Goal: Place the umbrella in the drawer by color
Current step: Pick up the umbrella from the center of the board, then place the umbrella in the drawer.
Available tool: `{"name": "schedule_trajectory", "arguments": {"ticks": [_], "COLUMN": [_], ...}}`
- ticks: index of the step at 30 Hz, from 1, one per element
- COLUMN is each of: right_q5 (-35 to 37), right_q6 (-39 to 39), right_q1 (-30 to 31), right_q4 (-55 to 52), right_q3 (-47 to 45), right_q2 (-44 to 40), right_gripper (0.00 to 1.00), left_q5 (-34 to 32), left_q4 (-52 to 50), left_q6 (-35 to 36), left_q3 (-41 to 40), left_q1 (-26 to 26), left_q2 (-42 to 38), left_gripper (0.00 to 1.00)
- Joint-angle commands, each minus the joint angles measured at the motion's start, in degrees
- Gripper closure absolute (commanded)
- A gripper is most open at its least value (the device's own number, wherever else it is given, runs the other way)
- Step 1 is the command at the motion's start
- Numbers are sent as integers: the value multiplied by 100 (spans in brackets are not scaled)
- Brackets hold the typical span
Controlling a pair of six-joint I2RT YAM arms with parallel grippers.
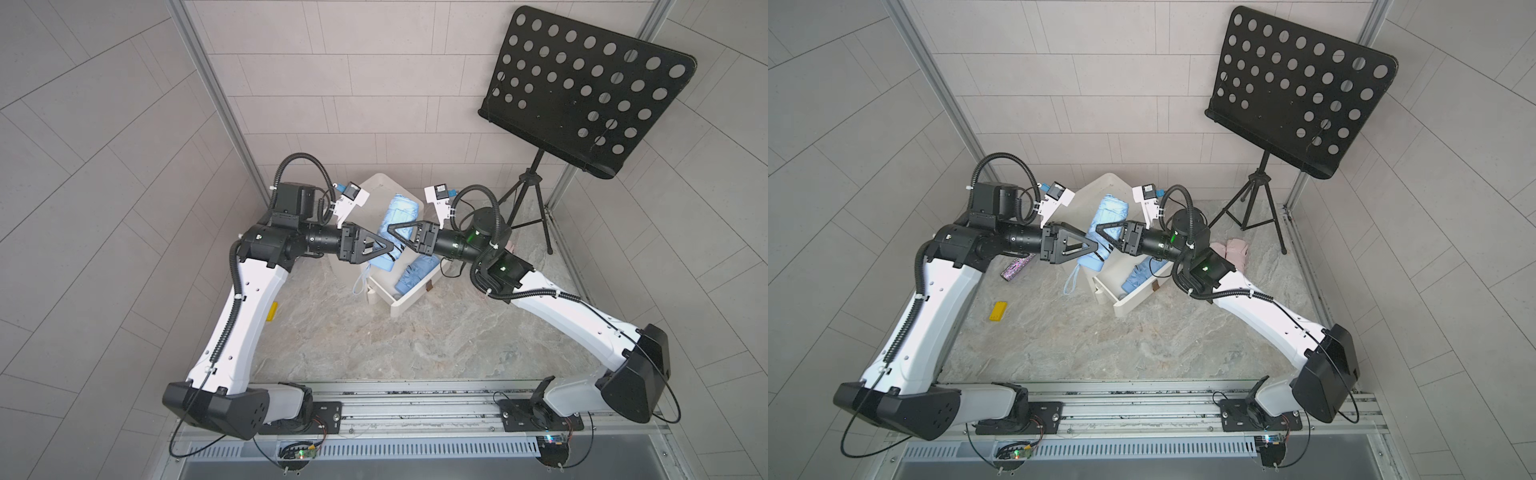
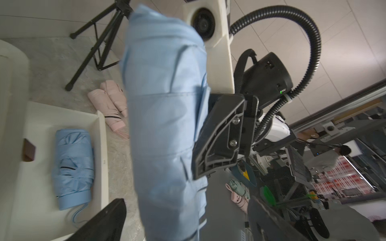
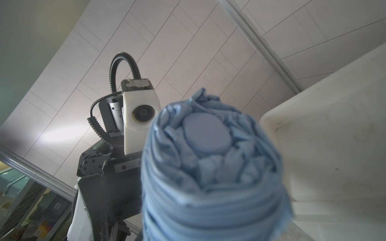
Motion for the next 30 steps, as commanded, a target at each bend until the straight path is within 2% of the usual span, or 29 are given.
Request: {"name": "schedule_trajectory", "arguments": {"ticks": [1, 4, 8, 13, 21, 30], "right_q5": [749, 1218, 1566, 1805, 1726, 1460], "right_q6": [6, 81, 325, 485, 911, 1606], "right_q1": [-275, -562, -888, -976, -978, -883], "right_q4": [-268, -1148, -2079, -2523, -2377, -1627], "right_q3": [3, -40, -111, -158, -124, -17], "right_q2": [-629, -800, -756, -443, 468, 1503], "right_gripper": [65, 65, 65, 65, 65, 65], "left_q5": [-694, -1242, -2199, -3094, -3228, -3260], "left_q4": [-424, -664, -497, -251, -51, 13], "left_q6": [334, 588, 884, 1206, 1246, 1280], "left_q3": [323, 484, 317, 4, -369, -542], "left_q1": [313, 462, 458, 457, 450, 452], "left_q2": [54, 84, -175, -491, -652, -685], "left_gripper": [1, 1, 1, 1, 1, 1]}}
